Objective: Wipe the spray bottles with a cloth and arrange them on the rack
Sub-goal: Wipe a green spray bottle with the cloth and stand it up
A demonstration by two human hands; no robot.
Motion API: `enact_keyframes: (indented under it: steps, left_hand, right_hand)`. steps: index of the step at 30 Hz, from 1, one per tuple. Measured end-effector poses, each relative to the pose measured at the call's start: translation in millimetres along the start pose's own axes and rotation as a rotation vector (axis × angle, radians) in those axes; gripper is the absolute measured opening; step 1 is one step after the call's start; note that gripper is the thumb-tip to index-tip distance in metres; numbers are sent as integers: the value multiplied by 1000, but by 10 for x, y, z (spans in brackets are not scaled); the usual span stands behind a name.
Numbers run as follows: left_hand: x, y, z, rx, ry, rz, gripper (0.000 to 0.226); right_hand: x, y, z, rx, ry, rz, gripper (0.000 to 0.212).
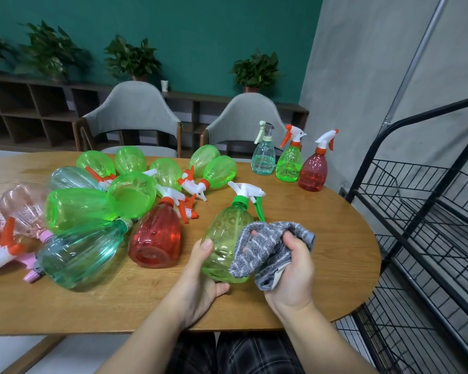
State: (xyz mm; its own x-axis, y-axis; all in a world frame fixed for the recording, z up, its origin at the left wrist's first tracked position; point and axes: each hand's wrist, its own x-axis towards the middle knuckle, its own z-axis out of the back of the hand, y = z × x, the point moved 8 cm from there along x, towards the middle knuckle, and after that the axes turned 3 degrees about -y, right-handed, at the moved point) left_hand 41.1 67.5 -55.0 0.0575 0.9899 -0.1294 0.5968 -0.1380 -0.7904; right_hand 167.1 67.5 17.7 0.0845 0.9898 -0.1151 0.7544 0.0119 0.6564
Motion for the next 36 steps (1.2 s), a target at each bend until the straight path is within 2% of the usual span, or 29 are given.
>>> enact_keyframes:
  steps: [1,4,6,10,14,18,21,22,24,26,27,28,29,30,32,36]
  left_hand:
    - [-1,-2,0,-11,8,-7,122]
    - [-22,-20,-33,-11,75,-15,118]
    - [-43,-34,-56,-13,100,-5,113]
    - [-53,-23,-72,1,66,21,111]
    - [-47,-41,-67,39,29,-1,111]
    - [-83,-66,-31,28,5,-23,114]
    - [-98,-74,-17,-9,-15,-26,116]
    - [-100,-77,-21,-9,-14,-29,115]
    - [-105,-88,-37,-9,-8,-34,111]
    - [-102,-85,-53,-16,3,-32,109]
    - [-98,-84,-54,-31,6,-30,107]
    - [-99,-86,-50,-49,4,-28,107]
    - [-99,-90,-53,-63,3,-26,106]
    - [-103,-96,-55,-76,5,-26,106]
    - [-112,-114,-75,-102,9,-33,106]
    - [-134,-174,-133,-162,30,-60,109]
  right_hand:
    - [-7,0,-10,1,0,-17,56]
    - [-26,21,-38,34,62,-64,39]
    - [-33,38,-30,54,76,-72,36]
    - [-62,9,-14,25,104,-91,40]
    - [-120,-39,-46,-17,87,-116,55]
    - [-193,48,-147,54,48,-128,21]
    - [-96,212,-182,125,-11,-97,23]
    - [-67,294,-212,80,-19,-47,20]
    - [43,401,-252,-183,1,98,16]
    - [108,375,-380,-582,140,253,13]
    - [102,276,-449,-773,263,315,10]
    - [70,128,-503,-975,412,372,19]
    - [34,-31,-509,-1167,552,446,40]
    - [5,-123,-481,-1265,625,507,60]
    - [-18,-159,-420,-1269,632,532,74]
    - [-229,-193,-360,-1221,723,620,68]
